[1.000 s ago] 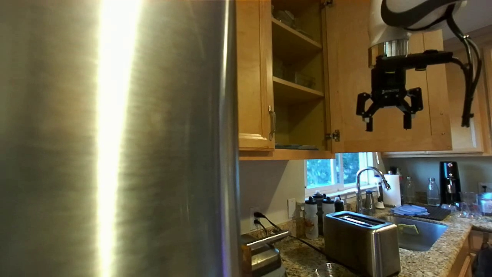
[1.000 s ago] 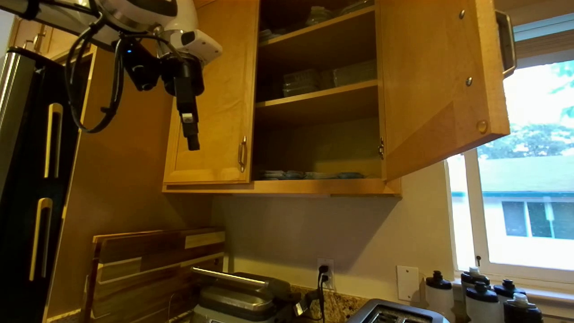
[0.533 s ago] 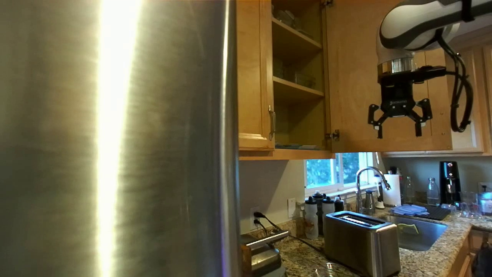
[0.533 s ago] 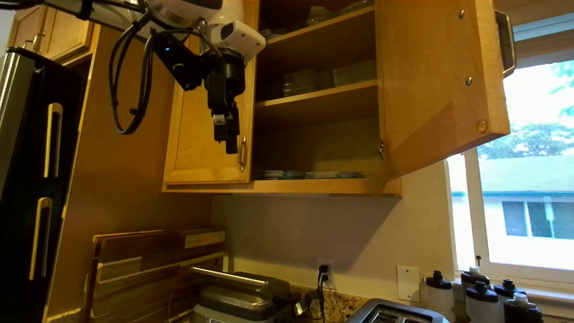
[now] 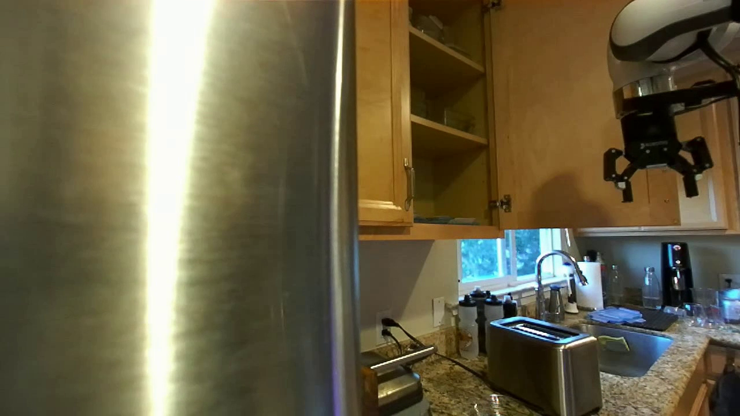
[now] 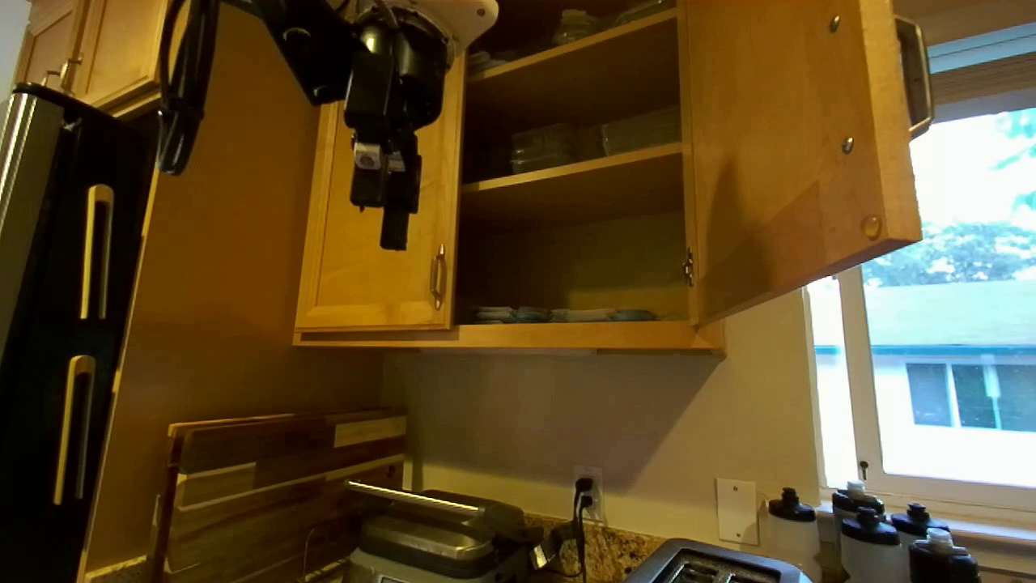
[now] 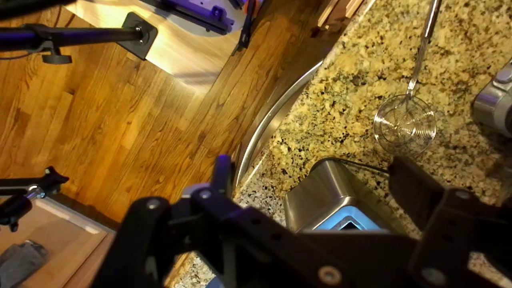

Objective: Close the kitchen cabinet doors

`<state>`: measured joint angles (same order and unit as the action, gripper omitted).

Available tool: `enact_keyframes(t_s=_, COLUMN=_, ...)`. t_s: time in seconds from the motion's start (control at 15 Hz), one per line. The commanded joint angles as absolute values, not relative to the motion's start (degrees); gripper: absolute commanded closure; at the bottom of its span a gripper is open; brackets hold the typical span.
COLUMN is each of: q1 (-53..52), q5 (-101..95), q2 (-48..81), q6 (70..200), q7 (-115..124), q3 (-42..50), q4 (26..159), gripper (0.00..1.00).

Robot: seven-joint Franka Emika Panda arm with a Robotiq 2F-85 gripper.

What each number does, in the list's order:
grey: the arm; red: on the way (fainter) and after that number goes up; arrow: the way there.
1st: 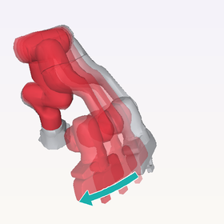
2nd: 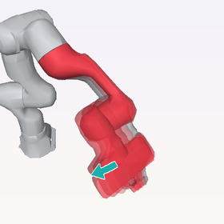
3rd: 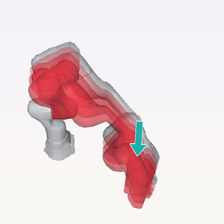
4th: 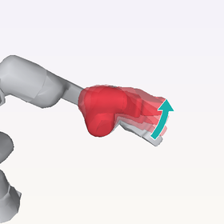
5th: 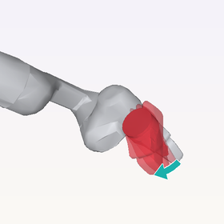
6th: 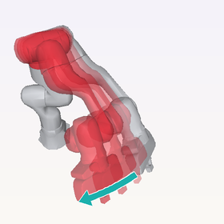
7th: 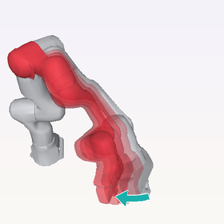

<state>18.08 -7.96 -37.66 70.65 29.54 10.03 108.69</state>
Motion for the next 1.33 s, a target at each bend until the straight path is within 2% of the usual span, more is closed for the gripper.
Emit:
enact_keyframes(t_s=0.0, q1=17.35, q5=-8.96, q2=-37.75, q6=67.73, q7=20.68, q3=11.51, q4=107.25, gripper=0.00)
enact_keyframes(t_s=0.6, q1=12.87, q5=-11.59, q2=-38.15, q6=73.32, q7=-4.23, q3=14.20, q4=107.59, gripper=0.00)
enact_keyframes(t_s=1.27, q1=13.59, q5=-11.84, q2=-37.58, q6=73.34, q7=-2.70, q3=13.83, q4=107.43, gripper=0.00)
